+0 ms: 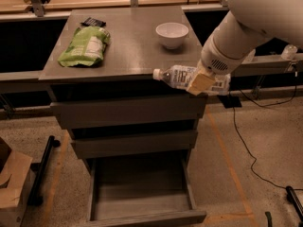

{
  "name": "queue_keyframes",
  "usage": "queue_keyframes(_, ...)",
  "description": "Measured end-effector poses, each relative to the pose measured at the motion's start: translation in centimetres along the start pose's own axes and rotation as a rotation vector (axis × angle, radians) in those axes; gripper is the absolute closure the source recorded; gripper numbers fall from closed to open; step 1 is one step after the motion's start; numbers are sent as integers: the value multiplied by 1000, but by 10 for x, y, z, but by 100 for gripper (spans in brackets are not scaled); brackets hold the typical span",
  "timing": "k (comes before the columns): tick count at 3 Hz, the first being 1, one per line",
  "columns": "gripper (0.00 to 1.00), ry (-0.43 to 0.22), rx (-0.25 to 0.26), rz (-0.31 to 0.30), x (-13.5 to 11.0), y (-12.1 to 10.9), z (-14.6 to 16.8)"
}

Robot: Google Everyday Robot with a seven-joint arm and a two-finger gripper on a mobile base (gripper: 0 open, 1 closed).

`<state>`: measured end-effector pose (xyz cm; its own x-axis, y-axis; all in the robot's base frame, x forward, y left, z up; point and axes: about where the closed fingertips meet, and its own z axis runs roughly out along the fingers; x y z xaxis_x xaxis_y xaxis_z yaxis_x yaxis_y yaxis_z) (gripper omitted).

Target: Pick blue plastic bottle from bottom drawer and place on counter

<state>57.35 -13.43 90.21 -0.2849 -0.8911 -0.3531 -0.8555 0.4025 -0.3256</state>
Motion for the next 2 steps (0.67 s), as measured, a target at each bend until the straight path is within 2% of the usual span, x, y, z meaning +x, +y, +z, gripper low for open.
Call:
queue_keyframes(1, 100, -61, 22, -28, -23, -12, 9)
queue_keyframes(2, 100, -151, 73, -64, -59, -47, 31)
